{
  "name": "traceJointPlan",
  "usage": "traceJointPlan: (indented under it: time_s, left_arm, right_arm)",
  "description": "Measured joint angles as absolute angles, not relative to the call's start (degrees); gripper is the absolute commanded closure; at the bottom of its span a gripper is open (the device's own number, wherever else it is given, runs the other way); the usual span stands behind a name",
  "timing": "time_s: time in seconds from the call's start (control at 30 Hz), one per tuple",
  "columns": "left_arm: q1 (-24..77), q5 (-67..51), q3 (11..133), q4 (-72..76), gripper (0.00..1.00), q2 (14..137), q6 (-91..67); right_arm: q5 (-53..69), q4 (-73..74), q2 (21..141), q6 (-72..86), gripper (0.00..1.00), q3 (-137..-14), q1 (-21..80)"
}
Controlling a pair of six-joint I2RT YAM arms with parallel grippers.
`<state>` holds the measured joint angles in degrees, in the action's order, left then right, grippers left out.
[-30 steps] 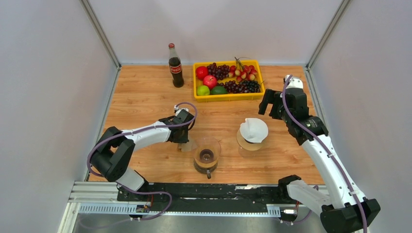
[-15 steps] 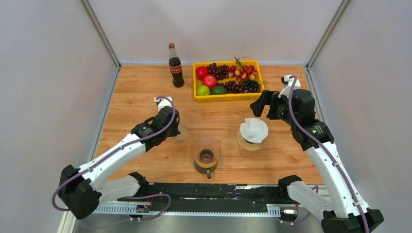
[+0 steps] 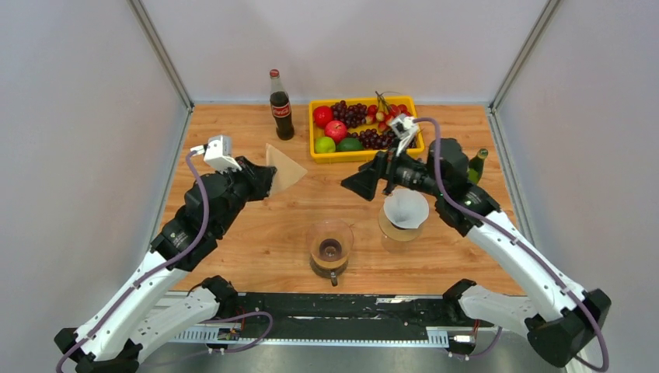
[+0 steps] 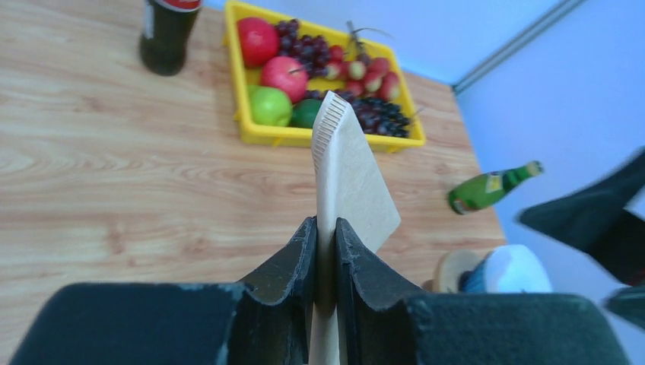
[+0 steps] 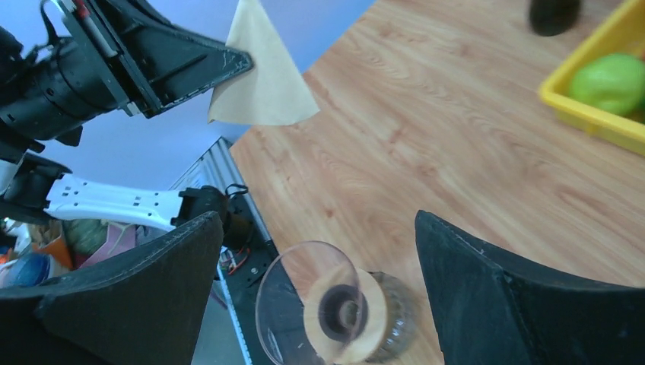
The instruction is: Place the coffee filter in the dripper
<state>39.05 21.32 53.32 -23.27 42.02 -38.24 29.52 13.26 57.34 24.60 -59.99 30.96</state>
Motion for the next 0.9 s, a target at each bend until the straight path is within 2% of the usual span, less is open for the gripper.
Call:
traceJointPlan:
  time_s: [0.13, 0.33, 0.6, 0.9]
  left_arm:
    - [39.05, 17.12, 53.32, -19.20, 0.79, 41.34, -38.52]
    - [39.03, 13.26, 53.15, -15.33, 0.79, 41.58, -39.38]
    - [39.05, 10.94, 52.16, -12.32, 0.79, 41.85, -40.45]
    - [39.05, 10.79, 51.24, -11.09, 0.78, 42.87, -41.25]
  right_arm:
    - [27.40, 7.88, 63.81, 26.37, 0.07, -60.14, 38.92]
    - [24.32, 0.67, 70.59, 30.33, 0.17, -60.27, 43.75]
    - [22.57, -6.72, 73.17, 34.33, 0.39, -60.49, 46.00]
    - [23.29, -9.72, 75.24, 36.77, 0.72, -62.54, 48.01]
